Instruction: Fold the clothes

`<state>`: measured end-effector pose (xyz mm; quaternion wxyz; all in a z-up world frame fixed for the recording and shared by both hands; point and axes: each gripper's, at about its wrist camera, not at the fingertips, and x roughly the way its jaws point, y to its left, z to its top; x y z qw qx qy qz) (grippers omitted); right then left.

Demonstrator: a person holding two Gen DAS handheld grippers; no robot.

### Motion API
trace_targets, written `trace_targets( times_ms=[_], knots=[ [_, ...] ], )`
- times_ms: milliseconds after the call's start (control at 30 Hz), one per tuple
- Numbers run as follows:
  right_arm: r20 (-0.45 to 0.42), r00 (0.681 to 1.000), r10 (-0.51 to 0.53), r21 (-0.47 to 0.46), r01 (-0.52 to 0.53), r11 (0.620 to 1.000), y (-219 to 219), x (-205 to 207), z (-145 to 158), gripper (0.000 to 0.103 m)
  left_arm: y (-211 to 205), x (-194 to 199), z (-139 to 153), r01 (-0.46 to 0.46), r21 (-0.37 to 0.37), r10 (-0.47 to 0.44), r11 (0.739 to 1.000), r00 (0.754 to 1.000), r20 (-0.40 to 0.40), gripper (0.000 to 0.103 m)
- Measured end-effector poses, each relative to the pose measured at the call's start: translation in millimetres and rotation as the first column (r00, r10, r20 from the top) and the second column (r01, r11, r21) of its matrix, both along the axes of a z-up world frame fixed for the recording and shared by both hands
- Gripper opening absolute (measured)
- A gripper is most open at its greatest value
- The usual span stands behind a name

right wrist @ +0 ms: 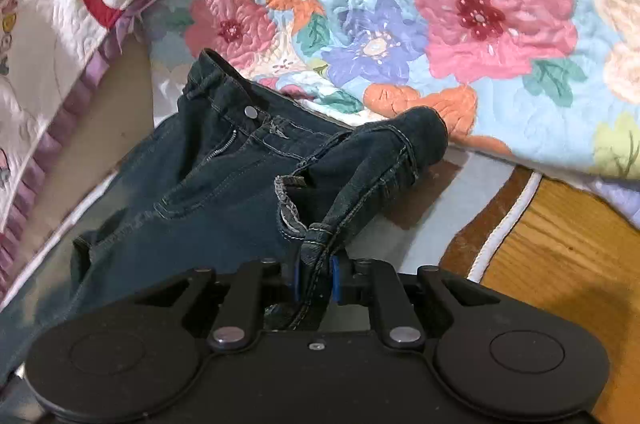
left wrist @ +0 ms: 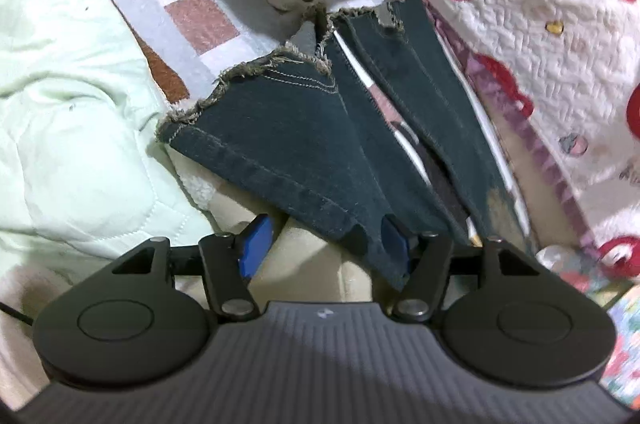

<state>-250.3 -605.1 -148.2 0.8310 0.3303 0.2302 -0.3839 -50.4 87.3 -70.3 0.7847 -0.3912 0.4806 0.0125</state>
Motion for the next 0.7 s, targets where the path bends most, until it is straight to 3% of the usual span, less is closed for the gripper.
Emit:
trace_targets(
  times_ms=[100, 200, 267, 333, 367, 400, 433, 533, 567, 667, 700],
  knots=[
    [0.031, 0.999, 0.014, 0.021, -0.015, 1.0, -3, 2, 1, 0.024, 3, -3, -2, -0.06, -0.034, 0.061, 0.998, 0.998, 0.031, 0.061],
    [0.06, 0.998, 0.006, 0.054, -0.009, 0.999, -6, -2, -6, 0.028, 6, 2, 2, -0.118, 0.021, 0.117, 0.993, 0.991, 0.073, 0.064],
    [0.075, 0.997, 0.01, 0.074, -0.016, 0.997, -7, -1, -12, 0.029, 2, 10, 4, -0.107, 0.106, 0.097, 0.989, 0.991, 0.092, 0.067],
    [0.092, 0.995, 0.031, 0.091, -0.04, 0.995, -8, 2, -16, 0.032, -10, 24, 3, -0.033, 0.198, 0.015, 0.98, 0.996, 0.09, 0.064],
    [0.103, 0.993, 0.049, 0.1, -0.06, 0.993, -8, 3, -18, 0.033, -15, 27, 4, -0.022, 0.24, -0.004, 0.971, 0.994, 0.105, 0.059],
    [0.114, 0.991, 0.067, 0.109, -0.08, 0.991, -9, 4, -20, 0.037, -20, 31, 5, -0.011, 0.282, -0.023, 0.959, 0.993, 0.119, 0.045],
    [0.117, 0.99, 0.085, 0.114, -0.098, 0.989, -9, 6, -21, 0.04, -27, 34, 12, 0.015, 0.348, -0.065, 0.937, 0.989, 0.132, 0.002],
    [0.141, 0.982, 0.124, 0.125, -0.142, 0.982, -14, 8, -16, 0.041, -44, 30, 50, 0.039, 0.528, -0.184, 0.849, 0.957, 0.226, 0.002],
    [0.167, 0.974, 0.154, 0.115, -0.174, 0.978, -15, 8, -9, 0.013, -40, 23, 65, 0.016, 0.511, -0.175, 0.859, 0.949, 0.264, 0.002],
    [0.295, 0.928, 0.228, 0.055, -0.254, 0.965, -18, -4, 27, 0.013, -26, 0, 101, -0.063, 0.465, -0.118, 0.883, 0.929, 0.351, 0.002],
    [0.342, 0.91, 0.235, 0.048, -0.266, 0.963, -18, -11, 41, 0.013, -25, -8, 99, -0.082, 0.498, -0.11, 0.863, 0.932, 0.344, 0.002]
  ],
)
